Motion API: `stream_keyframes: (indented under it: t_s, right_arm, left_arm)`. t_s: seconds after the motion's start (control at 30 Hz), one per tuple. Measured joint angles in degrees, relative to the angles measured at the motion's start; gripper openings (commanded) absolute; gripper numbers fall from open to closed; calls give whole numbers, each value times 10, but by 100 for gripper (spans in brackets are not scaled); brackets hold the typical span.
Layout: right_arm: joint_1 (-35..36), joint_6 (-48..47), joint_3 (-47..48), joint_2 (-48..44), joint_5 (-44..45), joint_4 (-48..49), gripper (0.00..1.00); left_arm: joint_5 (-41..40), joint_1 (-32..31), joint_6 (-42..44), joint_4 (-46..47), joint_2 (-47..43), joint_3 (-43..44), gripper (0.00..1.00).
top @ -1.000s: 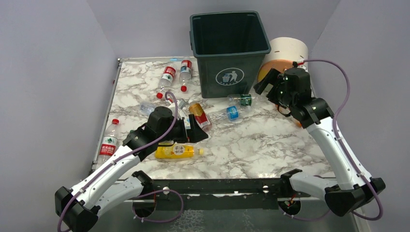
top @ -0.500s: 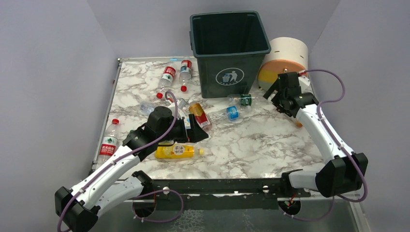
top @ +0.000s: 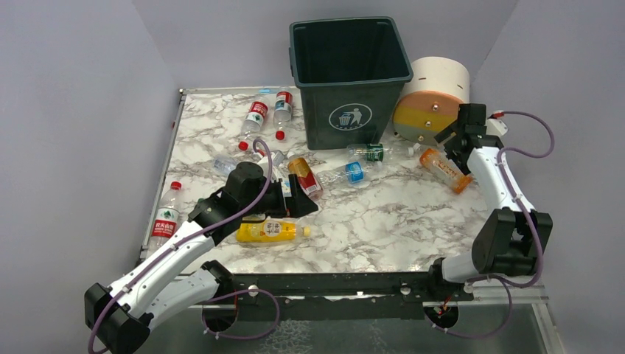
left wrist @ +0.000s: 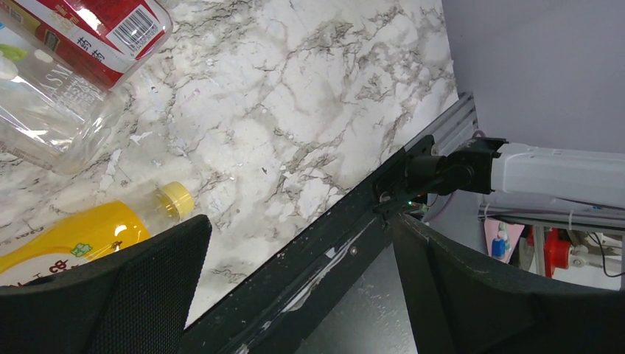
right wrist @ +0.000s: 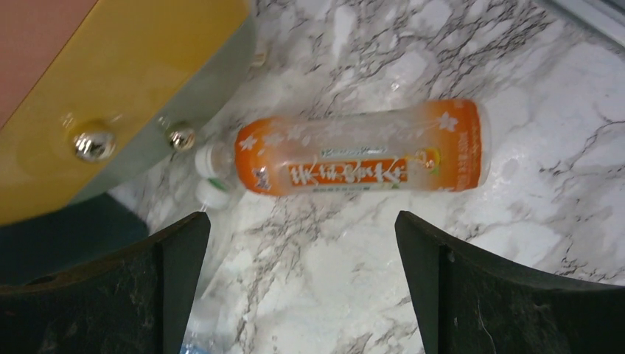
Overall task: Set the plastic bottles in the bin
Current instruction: Pick up the plastic bottle at the center of the board.
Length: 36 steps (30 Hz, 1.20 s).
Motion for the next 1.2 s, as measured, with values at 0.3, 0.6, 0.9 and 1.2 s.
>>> stream_keyframes:
  t_s: [0.3, 0.6, 0.9, 1.2]
  right_arm:
    - [-56, 0, 21, 60, -3, 23, 100]
    - [-79, -3, 42, 105, 1, 60, 98]
    - [-81, -7, 19, 120, 1, 93, 85]
    - [-81, -18, -19, 136, 0, 111, 75]
  left_arm:
    - [1, 0, 5, 0, 4, 0, 99]
    - [9, 0, 6, 0, 5, 0, 99]
    - [10, 0, 7, -1, 5, 0, 99]
    - [10, 0, 7, -11, -2, 0, 99]
